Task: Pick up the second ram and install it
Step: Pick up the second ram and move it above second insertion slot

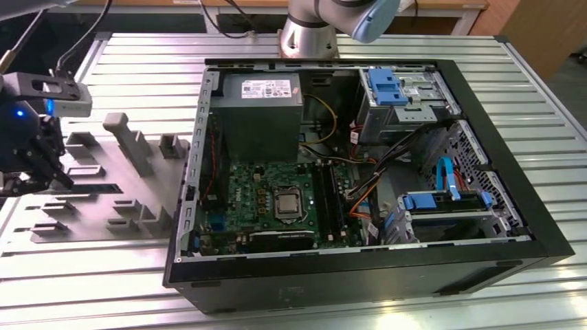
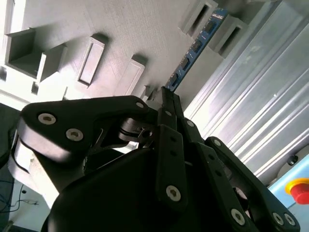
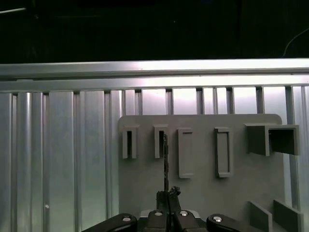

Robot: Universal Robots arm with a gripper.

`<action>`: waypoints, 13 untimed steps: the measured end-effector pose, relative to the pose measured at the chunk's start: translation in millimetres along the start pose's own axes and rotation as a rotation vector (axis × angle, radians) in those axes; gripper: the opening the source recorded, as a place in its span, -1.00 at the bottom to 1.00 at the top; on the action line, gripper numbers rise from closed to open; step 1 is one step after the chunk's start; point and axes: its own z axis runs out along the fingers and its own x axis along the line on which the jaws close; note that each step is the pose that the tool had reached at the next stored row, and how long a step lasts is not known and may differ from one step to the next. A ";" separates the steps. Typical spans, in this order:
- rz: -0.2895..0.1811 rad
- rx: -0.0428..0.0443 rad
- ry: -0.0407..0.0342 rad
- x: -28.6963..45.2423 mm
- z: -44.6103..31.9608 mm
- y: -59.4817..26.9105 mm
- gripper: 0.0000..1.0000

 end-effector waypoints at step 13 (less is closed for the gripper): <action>0.000 -0.0001 0.0000 -2.6 -52.2 1.8 -0.76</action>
